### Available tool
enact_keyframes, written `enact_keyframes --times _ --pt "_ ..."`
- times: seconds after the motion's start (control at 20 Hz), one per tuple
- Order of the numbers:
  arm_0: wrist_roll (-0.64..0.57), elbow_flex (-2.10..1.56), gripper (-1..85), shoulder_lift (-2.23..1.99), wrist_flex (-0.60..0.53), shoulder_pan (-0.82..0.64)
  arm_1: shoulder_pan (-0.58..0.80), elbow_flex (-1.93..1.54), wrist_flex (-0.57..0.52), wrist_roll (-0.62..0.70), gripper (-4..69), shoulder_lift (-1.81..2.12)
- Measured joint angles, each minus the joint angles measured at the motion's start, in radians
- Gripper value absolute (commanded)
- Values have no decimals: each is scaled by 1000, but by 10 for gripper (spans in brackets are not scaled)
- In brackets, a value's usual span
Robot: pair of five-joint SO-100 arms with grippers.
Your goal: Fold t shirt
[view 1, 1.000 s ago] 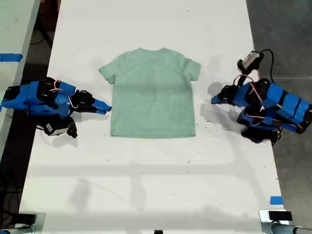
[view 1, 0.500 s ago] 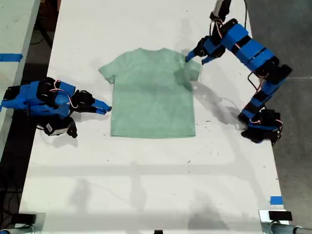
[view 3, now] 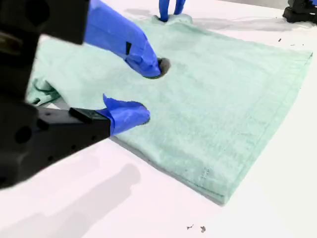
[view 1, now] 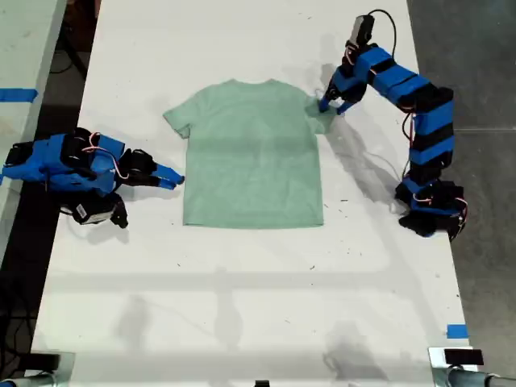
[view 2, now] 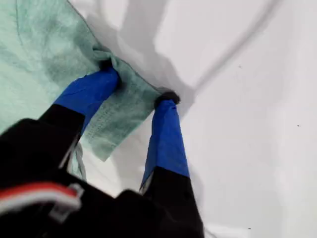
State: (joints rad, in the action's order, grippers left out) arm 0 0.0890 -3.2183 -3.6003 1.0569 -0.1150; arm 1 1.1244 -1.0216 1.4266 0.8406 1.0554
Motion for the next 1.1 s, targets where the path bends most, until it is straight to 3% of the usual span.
enact_keyframes --times 0.45,0.6,0.8,0.9,1.0,1.1 --pt "0 0 113 0 0 0 -41 0 60 -58 -15 57" --pt "0 0 113 0 0 0 -193 2 23 -58 -15 192" --pt "0 0 113 0 0 0 -448 2 -106 -54 -10 241" --pt "0 0 113 0 0 0 -525 2 -164 -40 297 235" --pt "0 0 113 0 0 0 -557 12 -195 -11 387 190" --pt "0 0 113 0 0 0 -563 48 -184 9 380 160"
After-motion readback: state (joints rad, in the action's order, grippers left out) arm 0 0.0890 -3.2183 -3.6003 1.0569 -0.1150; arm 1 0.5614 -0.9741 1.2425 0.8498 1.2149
